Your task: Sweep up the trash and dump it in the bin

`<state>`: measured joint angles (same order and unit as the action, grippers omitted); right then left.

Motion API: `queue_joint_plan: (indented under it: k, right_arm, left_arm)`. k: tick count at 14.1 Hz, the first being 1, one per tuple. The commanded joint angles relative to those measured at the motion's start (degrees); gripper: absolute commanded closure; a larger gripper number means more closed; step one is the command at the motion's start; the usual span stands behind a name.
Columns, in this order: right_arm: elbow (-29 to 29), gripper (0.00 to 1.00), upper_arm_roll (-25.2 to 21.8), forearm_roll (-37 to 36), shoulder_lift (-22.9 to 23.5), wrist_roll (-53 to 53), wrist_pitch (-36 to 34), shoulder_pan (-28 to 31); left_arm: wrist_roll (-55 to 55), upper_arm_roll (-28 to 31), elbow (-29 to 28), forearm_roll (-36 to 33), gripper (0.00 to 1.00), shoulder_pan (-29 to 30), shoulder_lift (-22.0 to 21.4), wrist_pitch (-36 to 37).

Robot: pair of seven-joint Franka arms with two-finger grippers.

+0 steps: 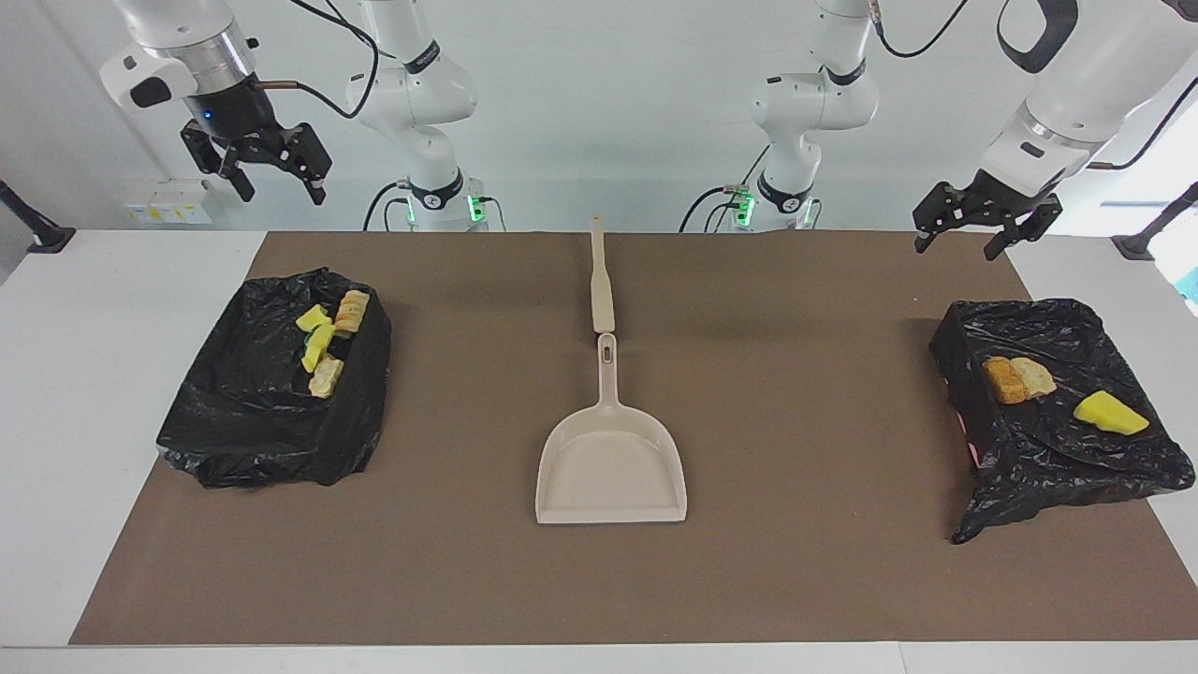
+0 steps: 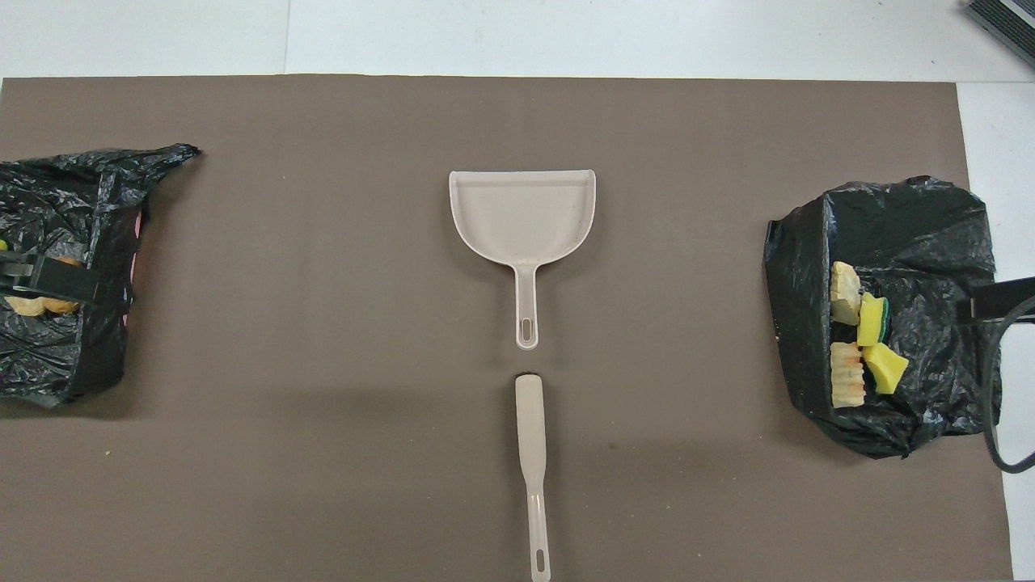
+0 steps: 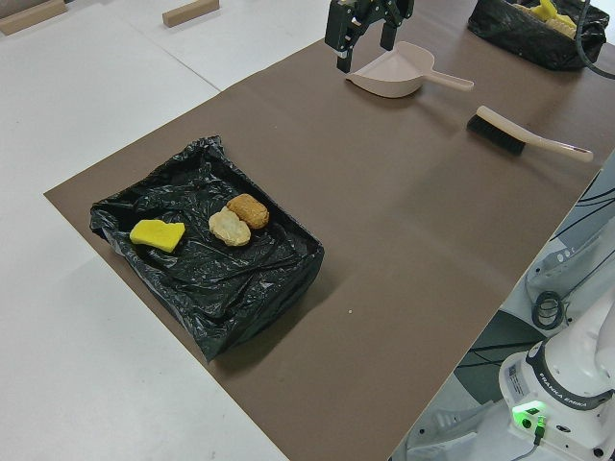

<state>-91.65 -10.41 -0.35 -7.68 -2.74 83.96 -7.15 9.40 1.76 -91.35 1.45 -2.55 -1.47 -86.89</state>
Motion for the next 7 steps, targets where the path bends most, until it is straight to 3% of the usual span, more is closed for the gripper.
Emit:
queue_joint_plan:
  k: [1,7]
  right_arm:
    - [-1.5,0.00,0.3,-0.6,-0.9,1.6,1.5,0.4]
    - [-1.5,0.00,0.3,-0.6,-1.0,1.6,1.5,0.6]
  left_arm:
    - [0.0,0.2,-2.2,-1.0,0.00,-0.4,-1.9,-0.6]
    - [-0.2,0.2,-2.2,-1.0,0.00,-0.4,-1.9,-0.7]
